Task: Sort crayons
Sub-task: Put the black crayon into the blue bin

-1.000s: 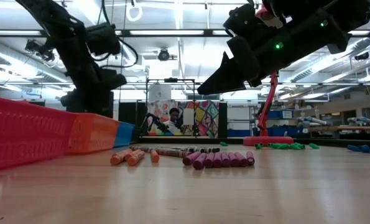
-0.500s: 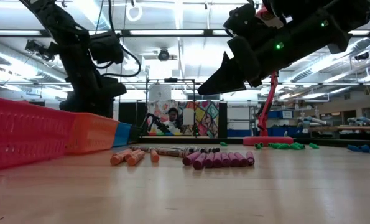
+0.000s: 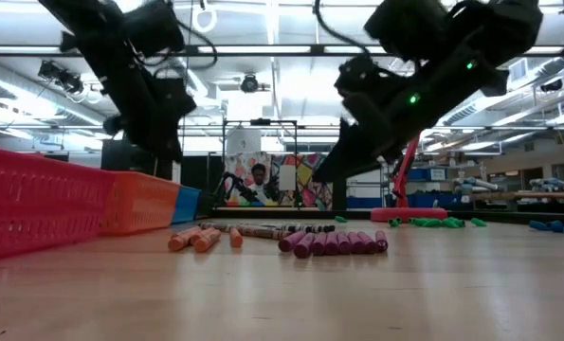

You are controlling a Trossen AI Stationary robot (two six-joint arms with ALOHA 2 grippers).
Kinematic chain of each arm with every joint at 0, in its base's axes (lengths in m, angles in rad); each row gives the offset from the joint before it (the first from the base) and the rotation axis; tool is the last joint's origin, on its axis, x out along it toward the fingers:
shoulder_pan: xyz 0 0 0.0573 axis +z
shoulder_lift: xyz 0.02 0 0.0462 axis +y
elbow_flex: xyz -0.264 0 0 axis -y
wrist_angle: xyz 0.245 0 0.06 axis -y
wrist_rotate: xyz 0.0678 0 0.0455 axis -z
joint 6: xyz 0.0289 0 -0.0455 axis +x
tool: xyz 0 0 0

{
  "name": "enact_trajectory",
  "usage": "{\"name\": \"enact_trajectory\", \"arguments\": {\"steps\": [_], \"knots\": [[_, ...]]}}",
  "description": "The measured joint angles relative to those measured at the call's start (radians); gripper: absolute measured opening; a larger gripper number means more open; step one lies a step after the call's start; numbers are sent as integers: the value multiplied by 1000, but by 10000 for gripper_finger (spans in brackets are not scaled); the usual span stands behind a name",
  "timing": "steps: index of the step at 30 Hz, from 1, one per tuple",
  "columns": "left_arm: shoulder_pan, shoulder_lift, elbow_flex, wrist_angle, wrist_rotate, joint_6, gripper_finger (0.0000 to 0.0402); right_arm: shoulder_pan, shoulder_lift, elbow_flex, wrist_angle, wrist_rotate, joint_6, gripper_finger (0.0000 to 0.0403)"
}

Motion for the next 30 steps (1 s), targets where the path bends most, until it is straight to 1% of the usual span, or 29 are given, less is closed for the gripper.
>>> {"name": "enact_trajectory", "arguments": {"steps": [3,6,9,13,16,20,26,30], "knots": [[-102,-15,-1,8,-95,8,172,-26,2,0,-9,-13,-26,168],[-212,-13,-1,32,-190,8,172,-45,45,0,33,-17,-64,168],[-318,-13,-7,75,-288,17,172,-59,121,1,136,-31,-107,168],[-442,-13,-8,120,-372,61,172,-84,189,0,208,-34,-120,168],[-514,-13,-8,141,-390,79,172,-100,204,1,208,-32,-120,168],[-563,-13,-8,150,-391,62,172,-117,208,0,210,-59,-120,168],[-576,-13,-8,154,-391,36,172,-138,223,3,188,-84,-71,165],[-576,-13,-8,151,-391,36,172,-145,224,5,164,-113,-49,151]]}}
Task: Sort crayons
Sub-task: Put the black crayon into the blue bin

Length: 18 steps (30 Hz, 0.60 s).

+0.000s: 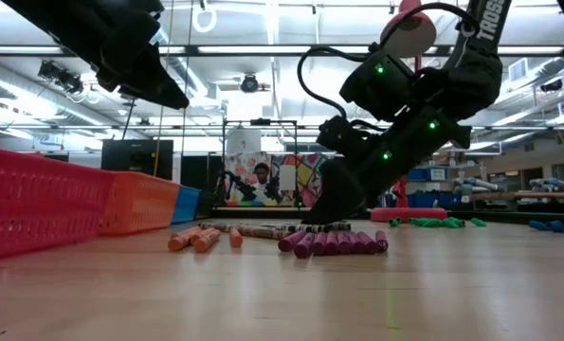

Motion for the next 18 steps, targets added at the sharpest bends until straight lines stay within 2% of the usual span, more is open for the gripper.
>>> {"name": "enact_trajectory", "arguments": {"steps": [7,13,18], "knots": [[0,0,0,-1,0,1,172,-15,0,1,-32,-54,21,97],[3,0,0,4,0,23,172,-19,0,1,-39,-58,23,39],[3,0,0,5,0,16,172,-20,-20,-2,-46,-55,23,22]]}}
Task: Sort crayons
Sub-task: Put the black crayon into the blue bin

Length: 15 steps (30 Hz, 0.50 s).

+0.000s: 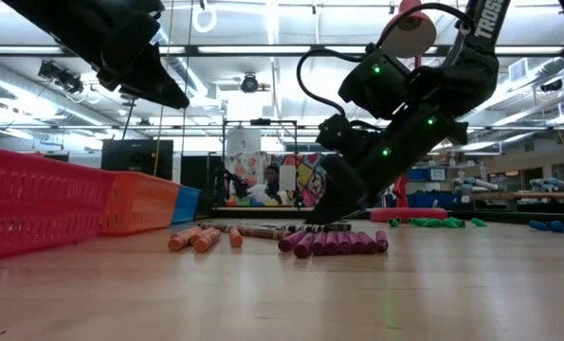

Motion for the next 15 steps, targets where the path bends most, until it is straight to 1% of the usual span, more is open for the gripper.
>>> {"name": "enact_trajectory", "arguments": {"steps": [6,11,15], "knots": [[0,0,0,35,0,7,172,-1,-67,-8,-66,26,-27,33],[0,0,0,52,1,-1,172,-1,-122,-7,-63,30,-35,34],[0,52,-11,87,5,21,172,13,-175,-7,-44,31,-52,35]]}}
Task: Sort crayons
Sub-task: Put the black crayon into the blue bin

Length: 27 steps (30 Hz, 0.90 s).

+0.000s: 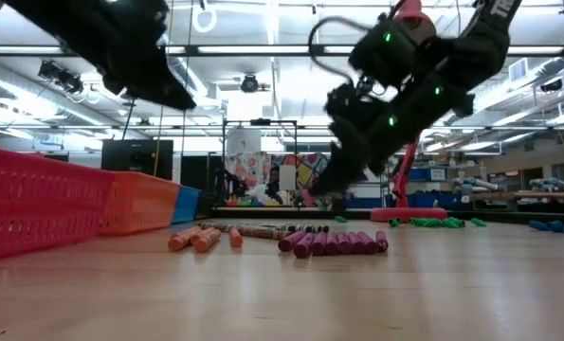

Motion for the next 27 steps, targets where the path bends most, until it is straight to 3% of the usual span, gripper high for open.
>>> {"name": "enact_trajectory", "arguments": {"steps": [5,12,15,20,24,27], "knots": [[8,85,-122,335,37,91,172,39,-68,2,91,3,-66,36],[54,120,-284,974,191,214,172,138,-92,3,324,33,-223,36],[69,130,-314,1149,242,269,172,179,-92,4,412,73,-297,36],[90,145,-307,1217,345,351,172,210,-91,4,544,101,-369,36],[122,151,-261,1178,488,339,172,207,-91,4,595,35,-354,36],[131,175,-226,1182,515,365,172,201,-91,4,601,4,-340,36]]}}
